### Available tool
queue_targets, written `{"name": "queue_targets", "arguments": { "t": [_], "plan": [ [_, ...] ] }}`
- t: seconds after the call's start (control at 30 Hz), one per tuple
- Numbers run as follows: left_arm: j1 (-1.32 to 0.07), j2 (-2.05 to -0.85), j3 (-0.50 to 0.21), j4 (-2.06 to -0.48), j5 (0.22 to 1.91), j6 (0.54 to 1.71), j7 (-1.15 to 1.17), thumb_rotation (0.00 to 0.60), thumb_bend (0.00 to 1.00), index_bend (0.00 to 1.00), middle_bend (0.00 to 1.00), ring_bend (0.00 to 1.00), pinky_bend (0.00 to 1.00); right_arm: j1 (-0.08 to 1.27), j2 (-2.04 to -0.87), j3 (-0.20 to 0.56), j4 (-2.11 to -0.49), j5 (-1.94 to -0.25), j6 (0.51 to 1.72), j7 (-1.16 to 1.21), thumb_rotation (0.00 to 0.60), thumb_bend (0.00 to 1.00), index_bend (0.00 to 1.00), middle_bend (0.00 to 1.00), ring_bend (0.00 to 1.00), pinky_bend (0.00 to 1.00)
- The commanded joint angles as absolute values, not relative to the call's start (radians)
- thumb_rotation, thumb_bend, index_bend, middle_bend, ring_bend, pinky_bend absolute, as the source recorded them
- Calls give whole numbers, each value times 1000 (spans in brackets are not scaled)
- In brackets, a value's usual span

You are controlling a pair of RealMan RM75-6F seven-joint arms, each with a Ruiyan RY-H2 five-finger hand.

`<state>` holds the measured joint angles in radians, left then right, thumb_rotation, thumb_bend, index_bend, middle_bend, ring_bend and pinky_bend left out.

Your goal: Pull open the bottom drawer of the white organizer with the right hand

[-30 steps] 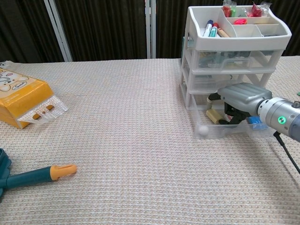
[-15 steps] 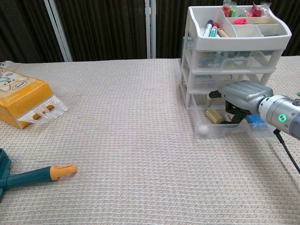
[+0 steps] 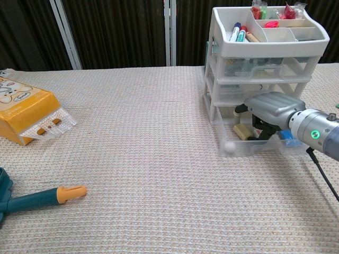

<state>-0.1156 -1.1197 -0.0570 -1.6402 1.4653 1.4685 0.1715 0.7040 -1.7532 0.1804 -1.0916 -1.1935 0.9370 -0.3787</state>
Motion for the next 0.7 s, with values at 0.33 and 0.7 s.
{"name": "queue_targets", "arguments": {
  "t": [0.33,0.7],
  "plan": [
    [-116,-1120,-55,-1641,1468,1469,173,600,128,0,0,0,0,698,-1752,176,-1090,-1207,949,-355,600,24,530,1000,994,742],
    [-117,-1120,-54,-1642,1470,1469,173,600,128,0,0,0,0,693,-1727,185,-1127,-1215,976,-354,600,28,533,1000,994,742]
  ]
}}
